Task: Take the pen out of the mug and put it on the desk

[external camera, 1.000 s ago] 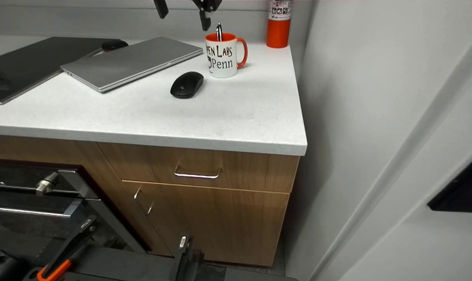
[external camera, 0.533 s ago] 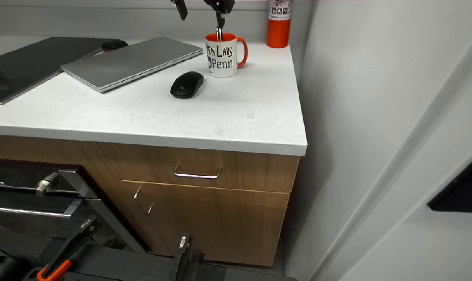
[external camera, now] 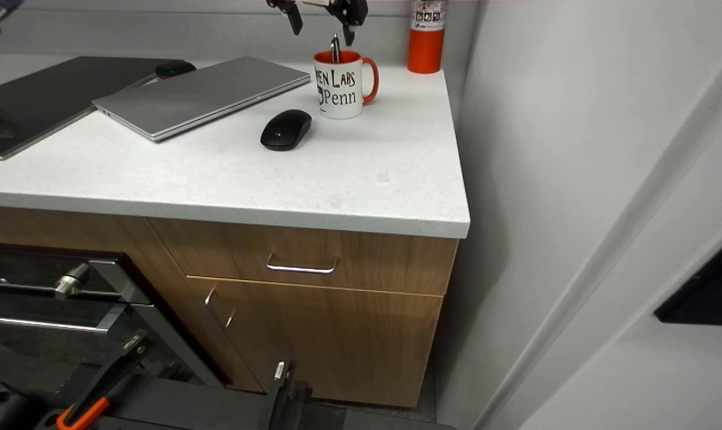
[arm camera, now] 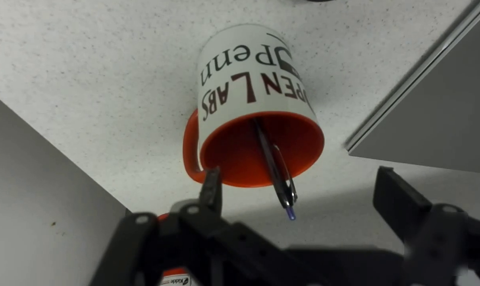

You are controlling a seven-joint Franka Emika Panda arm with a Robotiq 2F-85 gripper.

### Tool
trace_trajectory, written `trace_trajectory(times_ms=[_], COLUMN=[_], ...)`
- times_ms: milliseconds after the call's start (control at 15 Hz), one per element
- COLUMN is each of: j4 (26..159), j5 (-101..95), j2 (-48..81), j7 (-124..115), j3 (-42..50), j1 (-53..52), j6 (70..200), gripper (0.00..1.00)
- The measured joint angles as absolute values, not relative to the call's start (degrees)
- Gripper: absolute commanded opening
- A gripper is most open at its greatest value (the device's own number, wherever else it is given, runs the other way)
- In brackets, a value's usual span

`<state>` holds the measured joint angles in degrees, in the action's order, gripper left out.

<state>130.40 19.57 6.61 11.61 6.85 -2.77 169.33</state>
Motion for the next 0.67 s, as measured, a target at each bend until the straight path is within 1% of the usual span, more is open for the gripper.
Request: trace_trajectory(times_ms=[667], j4=[129.17], j5=[19.55], j2=[9.21], j7=[11.15], j3=[5.99], j1=[-2.77], j6=[174.67], gripper=[1.0])
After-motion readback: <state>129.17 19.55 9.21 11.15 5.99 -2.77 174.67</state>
